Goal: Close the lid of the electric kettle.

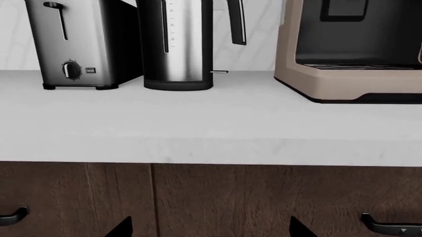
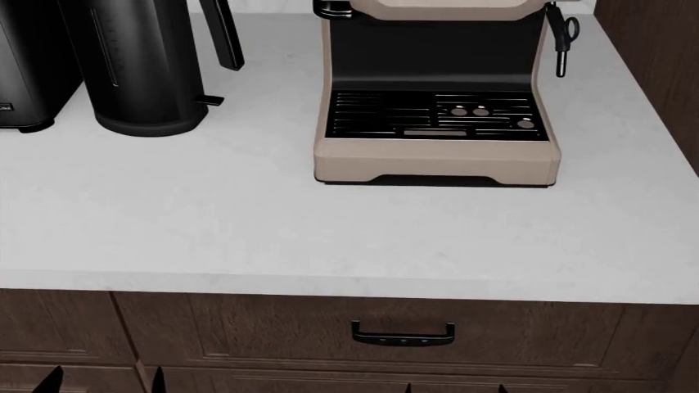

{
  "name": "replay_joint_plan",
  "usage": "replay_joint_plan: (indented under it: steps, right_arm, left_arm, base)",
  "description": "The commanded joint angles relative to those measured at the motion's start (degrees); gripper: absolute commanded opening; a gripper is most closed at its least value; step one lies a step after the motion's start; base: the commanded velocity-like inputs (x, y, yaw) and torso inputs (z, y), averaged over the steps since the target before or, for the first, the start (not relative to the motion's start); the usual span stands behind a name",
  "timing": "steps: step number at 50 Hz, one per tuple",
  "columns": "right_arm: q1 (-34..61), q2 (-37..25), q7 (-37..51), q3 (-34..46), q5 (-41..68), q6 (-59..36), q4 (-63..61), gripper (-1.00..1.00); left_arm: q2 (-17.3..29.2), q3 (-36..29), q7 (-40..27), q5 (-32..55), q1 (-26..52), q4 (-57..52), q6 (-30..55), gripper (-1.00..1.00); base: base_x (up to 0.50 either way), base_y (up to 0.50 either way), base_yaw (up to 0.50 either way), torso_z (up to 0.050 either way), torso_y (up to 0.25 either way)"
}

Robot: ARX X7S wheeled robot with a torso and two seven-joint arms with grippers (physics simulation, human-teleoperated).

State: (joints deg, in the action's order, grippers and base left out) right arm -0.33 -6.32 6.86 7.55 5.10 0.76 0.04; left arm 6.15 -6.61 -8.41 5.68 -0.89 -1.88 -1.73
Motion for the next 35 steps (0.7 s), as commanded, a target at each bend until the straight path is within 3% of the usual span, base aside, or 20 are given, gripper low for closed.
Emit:
replay_joint_plan:
  steps: [1, 16, 19, 24, 31, 32, 33, 35]
  right_arm:
    - [-0.1, -0.7, 0.5, 0.9, 0.5, 0.2, -0.2, 1.00]
    - [-0.4, -1.5, 1.4, 1.9, 0.3, 1.1, -1.0, 1.00]
    - [-1.0, -2.0, 2.4, 1.5, 0.5, -1.7, -4.8, 1.00]
    - [-1.1, -4.5, 3.6, 1.1, 0.9, -14.5, -17.2, 1.00]
    - [0.7, -6.6, 4.3, 1.1, 0.7, -24.3, -26.6, 1.00]
    - [9.3, -10.3, 1.7, 1.9, 2.5, -32.9, -35.2, 1.00]
    - [12.2, -10.4, 1.8, 1.9, 2.7, -41.5, -39.0, 1.00]
    - [13.8, -10.6, 1.4, 1.8, 3.3, -47.1, -39.9, 1.00]
  left_arm:
    - [0.6, -0.1, -1.4, 0.6, -0.2, -0.2, -0.6, 1.00]
    - [1.3, -1.1, -2.7, 0.7, -0.5, -1.4, 0.1, 1.00]
    - [2.0, -0.8, -3.0, 1.6, -1.1, -5.7, 3.3, 1.00]
    - [5.1, -0.4, -3.5, 3.8, -2.5, -18.9, 15.9, 1.00]
    - [7.4, -0.1, -4.3, 5.2, -2.3, -27.7, 23.6, 1.00]
    - [11.5, -0.2, -4.8, 8.5, 4.8, -36.3, 32.2, 1.00]
    - [11.5, 0.0, -5.1, 9.1, 5.5, -44.9, 40.8, 1.00]
    - [11.6, 0.3, -5.1, 9.9, 6.3, -46.0, 46.6, 1.00]
  base:
    - [0.00, 0.00, 0.00, 0.018, 0.000]
    - [0.00, 0.00, 0.00, 0.000, 0.000]
    - [0.00, 0.00, 0.00, 0.000, 0.000]
    - [0.00, 0.00, 0.00, 0.000, 0.000]
    - [0.00, 0.00, 0.00, 0.000, 0.000]
    - [0.00, 0.00, 0.00, 0.000, 0.000]
    - [0.00, 0.00, 0.00, 0.000, 0.000]
    - [0.00, 0.00, 0.00, 0.000, 0.000]
